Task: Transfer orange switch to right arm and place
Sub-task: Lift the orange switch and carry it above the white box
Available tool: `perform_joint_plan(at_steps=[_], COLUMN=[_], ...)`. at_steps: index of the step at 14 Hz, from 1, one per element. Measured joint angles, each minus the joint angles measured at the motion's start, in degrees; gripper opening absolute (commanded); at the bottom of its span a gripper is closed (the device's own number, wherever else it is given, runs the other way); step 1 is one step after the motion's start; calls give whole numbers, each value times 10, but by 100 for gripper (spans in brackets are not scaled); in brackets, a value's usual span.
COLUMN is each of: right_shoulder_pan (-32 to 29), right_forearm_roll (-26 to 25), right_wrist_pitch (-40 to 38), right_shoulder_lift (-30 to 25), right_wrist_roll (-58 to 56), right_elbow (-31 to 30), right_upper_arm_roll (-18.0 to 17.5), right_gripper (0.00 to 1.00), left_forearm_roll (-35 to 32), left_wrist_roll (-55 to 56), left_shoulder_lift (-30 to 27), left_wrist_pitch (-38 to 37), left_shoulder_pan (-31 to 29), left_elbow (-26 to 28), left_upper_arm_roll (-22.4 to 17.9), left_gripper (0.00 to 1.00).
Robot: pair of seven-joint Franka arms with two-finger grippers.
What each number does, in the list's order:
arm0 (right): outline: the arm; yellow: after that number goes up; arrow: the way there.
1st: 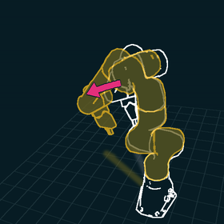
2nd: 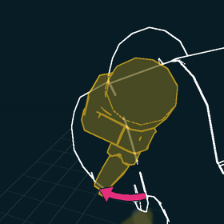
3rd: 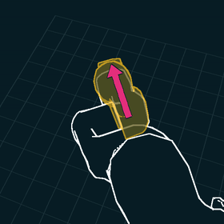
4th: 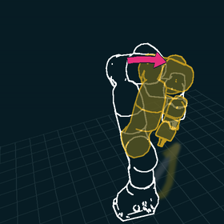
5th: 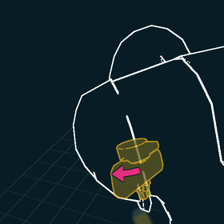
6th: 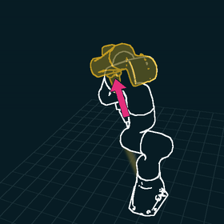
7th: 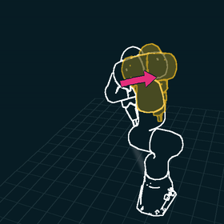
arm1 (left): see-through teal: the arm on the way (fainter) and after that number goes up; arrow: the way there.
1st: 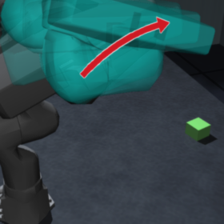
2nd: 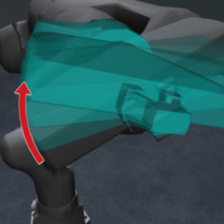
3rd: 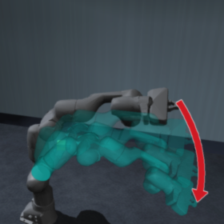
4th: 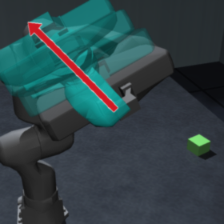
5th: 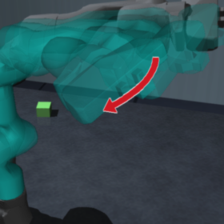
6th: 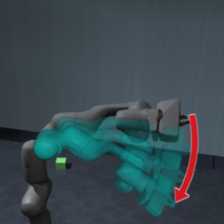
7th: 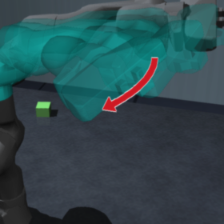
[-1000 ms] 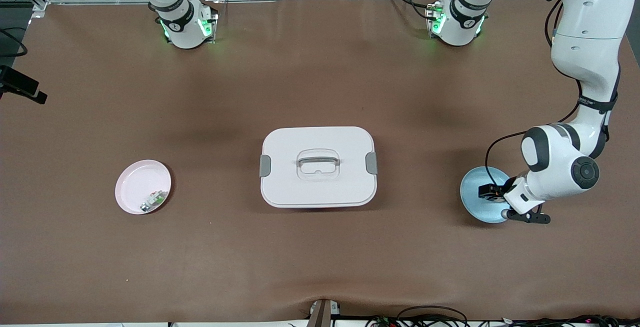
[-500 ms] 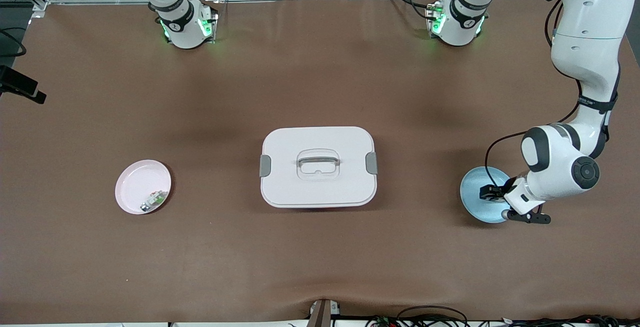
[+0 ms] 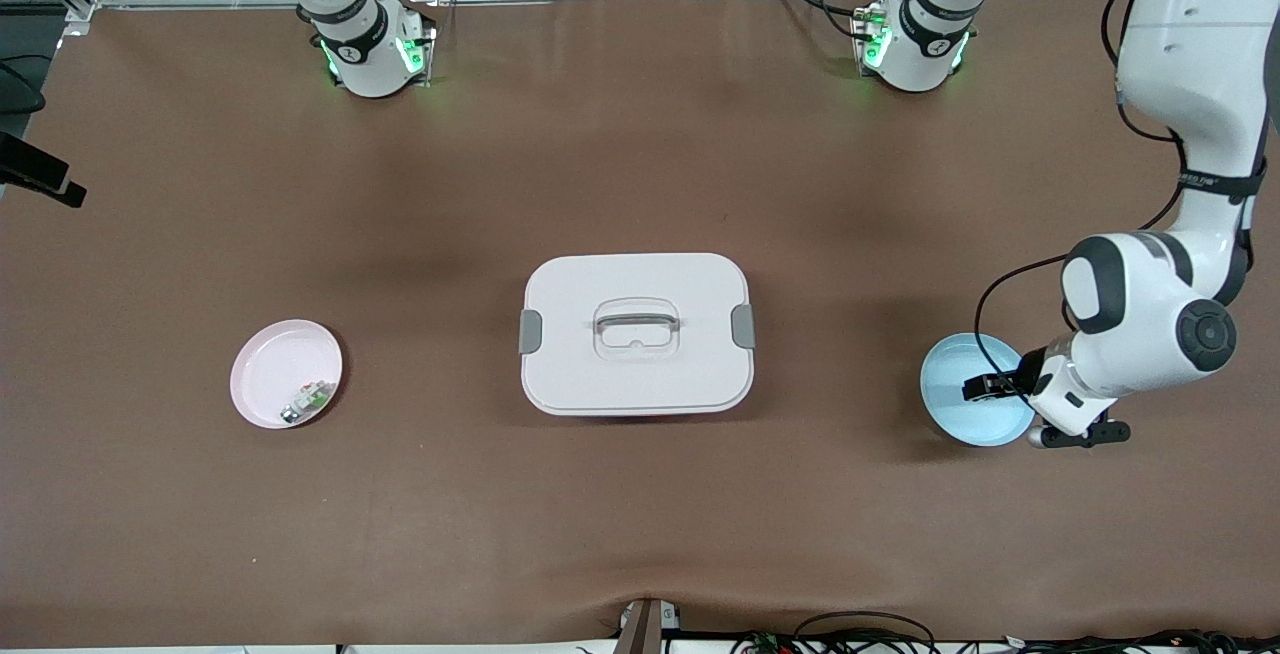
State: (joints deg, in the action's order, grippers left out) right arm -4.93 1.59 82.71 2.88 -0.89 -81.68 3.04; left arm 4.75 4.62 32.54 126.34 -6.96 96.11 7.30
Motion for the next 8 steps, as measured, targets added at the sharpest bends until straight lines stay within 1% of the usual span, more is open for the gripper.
perform_joint_plan(at_steps=[2, 5, 8], right_shoulder_pan=[0, 0, 0], right_forearm_roll=[0, 0, 0], right_wrist_pitch=[0, 0, 0], right_shoulder_lift=[0, 0, 0], right_wrist_roll=[0, 0, 0], right_elbow=[0, 0, 0], right_upper_arm_roll=[0, 0, 0], right_gripper=[100, 100, 100], left_forearm_roll=[4, 57, 92], left_wrist_roll=[54, 144, 242], left_shoulder_lift=[-43, -109, -151], left_wrist_pitch=[-66, -178, -249], left_shoulder_pan=[0, -3, -4], left_elbow=[-3, -14, -22], left_upper_arm_roll=[2, 2, 4], left_gripper=[29, 29, 29])
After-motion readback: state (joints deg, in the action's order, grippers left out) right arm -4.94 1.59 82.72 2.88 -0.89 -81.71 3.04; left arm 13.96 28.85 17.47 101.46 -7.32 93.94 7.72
